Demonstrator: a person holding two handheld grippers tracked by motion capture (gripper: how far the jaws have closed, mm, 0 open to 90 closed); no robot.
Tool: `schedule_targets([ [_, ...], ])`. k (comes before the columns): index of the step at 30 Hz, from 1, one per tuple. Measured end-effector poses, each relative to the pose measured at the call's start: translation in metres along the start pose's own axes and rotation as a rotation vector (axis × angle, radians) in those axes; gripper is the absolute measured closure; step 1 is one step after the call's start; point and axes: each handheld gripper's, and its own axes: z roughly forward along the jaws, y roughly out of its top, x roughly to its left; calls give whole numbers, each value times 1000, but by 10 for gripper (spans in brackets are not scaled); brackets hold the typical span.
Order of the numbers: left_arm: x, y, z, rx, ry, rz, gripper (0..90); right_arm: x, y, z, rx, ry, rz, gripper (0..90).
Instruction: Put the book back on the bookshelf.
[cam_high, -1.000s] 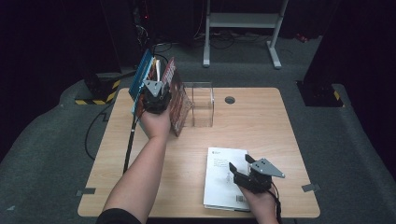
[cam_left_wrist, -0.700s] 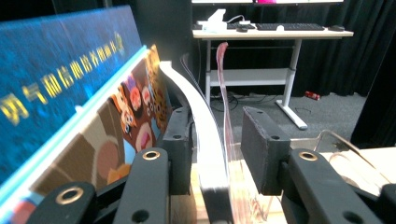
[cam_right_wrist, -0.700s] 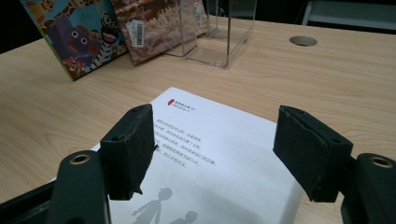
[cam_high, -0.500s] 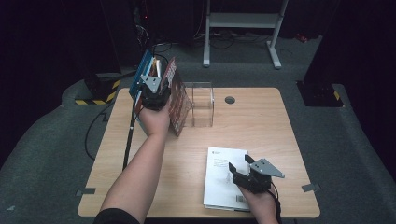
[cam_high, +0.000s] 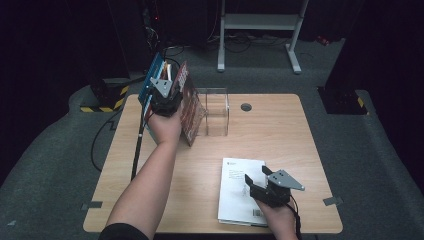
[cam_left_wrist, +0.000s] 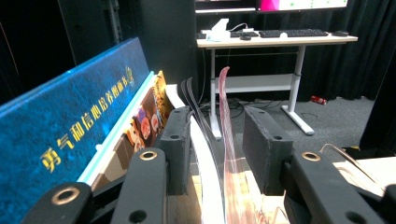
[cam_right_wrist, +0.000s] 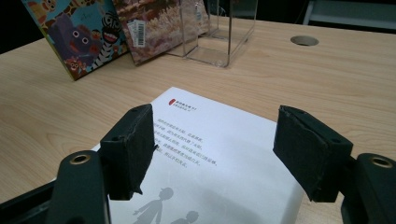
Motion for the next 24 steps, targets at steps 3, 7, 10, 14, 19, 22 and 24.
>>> schedule_targets([
  [3,0,2,-1,-3,2,5,619,0,0,0,-2,0,1,288],
  [7,0,6,-1,-7,2,10,624,0,0,0,-4,1,4,288],
  [10,-2,9,-1,-15,16,42,640,1,0,0,-5,2,1,288],
  [14,-4,14,-2,-23,11,63,654,0,0,-1,-4,2,1,288],
  [19,-6,19,-3,-31,4,75,662,0,1,-1,-6,-1,3,288],
  [22,-6,22,-5,-35,-7,72,662,0,1,-1,-7,1,1,288],
  [24,-6,23,-5,-31,-14,67,663,0,1,-1,-6,2,-1,288],
])
